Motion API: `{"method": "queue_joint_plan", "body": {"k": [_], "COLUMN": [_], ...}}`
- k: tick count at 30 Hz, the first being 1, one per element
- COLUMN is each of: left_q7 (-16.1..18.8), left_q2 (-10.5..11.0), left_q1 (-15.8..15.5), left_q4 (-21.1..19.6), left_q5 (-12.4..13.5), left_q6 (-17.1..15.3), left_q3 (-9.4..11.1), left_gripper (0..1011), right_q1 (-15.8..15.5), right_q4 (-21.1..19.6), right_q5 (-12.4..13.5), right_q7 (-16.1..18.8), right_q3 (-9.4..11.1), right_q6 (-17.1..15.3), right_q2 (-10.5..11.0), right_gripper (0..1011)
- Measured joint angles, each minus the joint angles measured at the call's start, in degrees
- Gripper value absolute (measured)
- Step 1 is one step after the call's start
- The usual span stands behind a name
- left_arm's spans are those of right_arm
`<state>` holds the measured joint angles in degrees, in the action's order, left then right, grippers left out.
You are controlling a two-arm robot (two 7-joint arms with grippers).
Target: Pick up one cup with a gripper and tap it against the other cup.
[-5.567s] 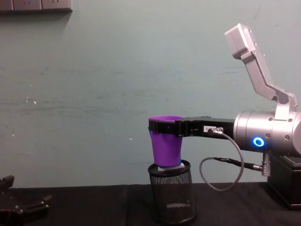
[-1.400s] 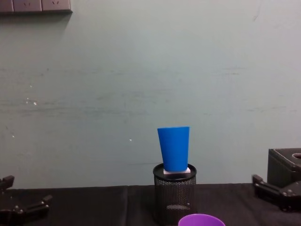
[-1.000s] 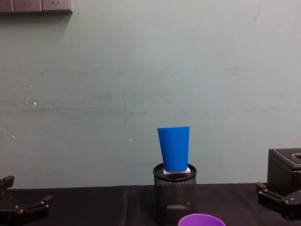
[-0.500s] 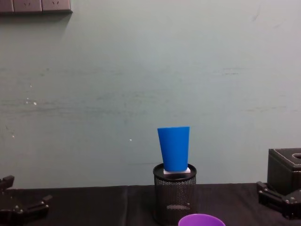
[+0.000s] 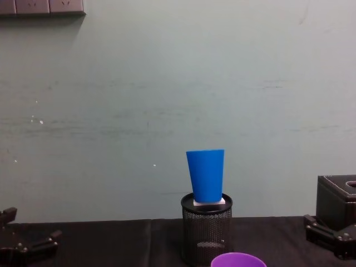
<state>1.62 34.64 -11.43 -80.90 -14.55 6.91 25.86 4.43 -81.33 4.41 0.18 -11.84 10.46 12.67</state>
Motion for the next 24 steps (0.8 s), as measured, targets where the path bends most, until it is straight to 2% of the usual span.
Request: {"method": "queue_joint_plan", "body": {"k": [24], "left_q7": [0.00], "left_q2": [0.00], "left_q1": [0.00], "left_q4": [0.00], "left_q5": [0.00], "left_q6": [0.00], "left_q3": [0.00], "left_gripper": [1000], "right_q1": [0.00], "right_q4": [-0.03], "right_q5": [-0.03], "right_q7": [-0.08], "right_q3": [0.00], "right_q6": [-0.03], "right_q2": [0.00], "right_gripper": [1000]}}
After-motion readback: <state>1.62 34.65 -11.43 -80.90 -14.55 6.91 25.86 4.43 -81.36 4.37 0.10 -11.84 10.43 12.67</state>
